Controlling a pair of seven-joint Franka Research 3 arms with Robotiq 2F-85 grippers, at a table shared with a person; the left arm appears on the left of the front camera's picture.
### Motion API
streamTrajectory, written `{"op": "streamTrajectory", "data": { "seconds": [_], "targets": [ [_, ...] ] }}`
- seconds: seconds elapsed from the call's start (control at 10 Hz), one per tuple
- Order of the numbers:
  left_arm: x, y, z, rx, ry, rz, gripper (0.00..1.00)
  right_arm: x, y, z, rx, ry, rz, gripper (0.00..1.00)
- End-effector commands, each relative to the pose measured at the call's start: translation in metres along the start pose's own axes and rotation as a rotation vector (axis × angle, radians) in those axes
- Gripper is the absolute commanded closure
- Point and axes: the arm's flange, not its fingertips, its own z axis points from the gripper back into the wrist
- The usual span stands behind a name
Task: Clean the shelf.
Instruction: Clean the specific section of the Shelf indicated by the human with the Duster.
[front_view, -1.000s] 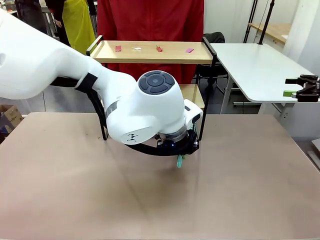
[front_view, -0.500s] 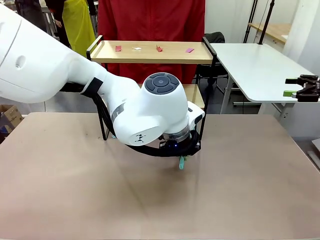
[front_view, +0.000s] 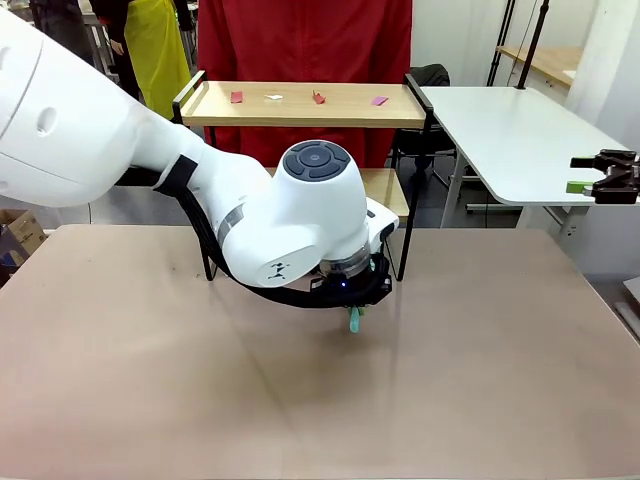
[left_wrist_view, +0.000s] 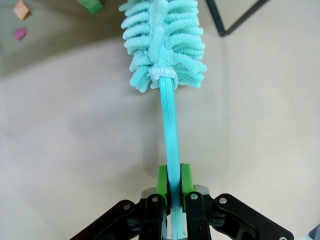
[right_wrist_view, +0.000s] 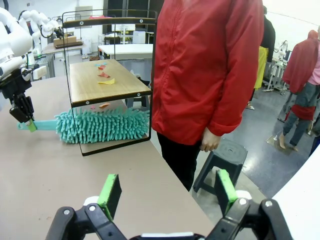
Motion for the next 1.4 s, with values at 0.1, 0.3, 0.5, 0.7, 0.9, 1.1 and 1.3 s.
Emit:
{"op": "streamTrajectory", "data": {
  "seconds": [0.1, 0.3, 0.5, 0.7, 0.9, 1.1, 1.3],
  "targets": [
    [-0.002, 0.022, 0.010, 0.029, 0.000, 0.029, 0.87, 0.008, 0.000, -0.002, -0.002, 0.012, -0.012, 0.00],
    [-0.003, 0.039, 0.010, 0.045, 0.021, 0.050, 0.87, 0.008, 0.000, -0.002, -0.002, 0.012, -0.012, 0.00],
    [-0.004, 0.060, 0.007, 0.109, 0.020, 0.064, 0.87, 0.008, 0.000, -0.002, -0.002, 0.012, -0.012, 0.00],
    [0.001, 0.084, 0.017, 0.147, 0.006, 0.090, 0.87, 0.008, 0.000, -0.002, -0.002, 0.012, -0.012, 0.00],
    [0.004, 0.102, 0.024, 0.189, 0.013, 0.082, 0.87, 0.008, 0.000, -0.002, -0.002, 0.012, -0.012, 0.00],
    [0.005, 0.121, 0.031, 0.211, 0.033, 0.077, 0.87, 0.008, 0.000, -0.002, -0.002, 0.012, -0.012, 0.00],
    [0.004, 0.146, 0.038, 0.261, 0.038, 0.091, 0.87, 0.008, 0.000, -0.002, -0.002, 0.012, -0.012, 0.00]
  ]
}}
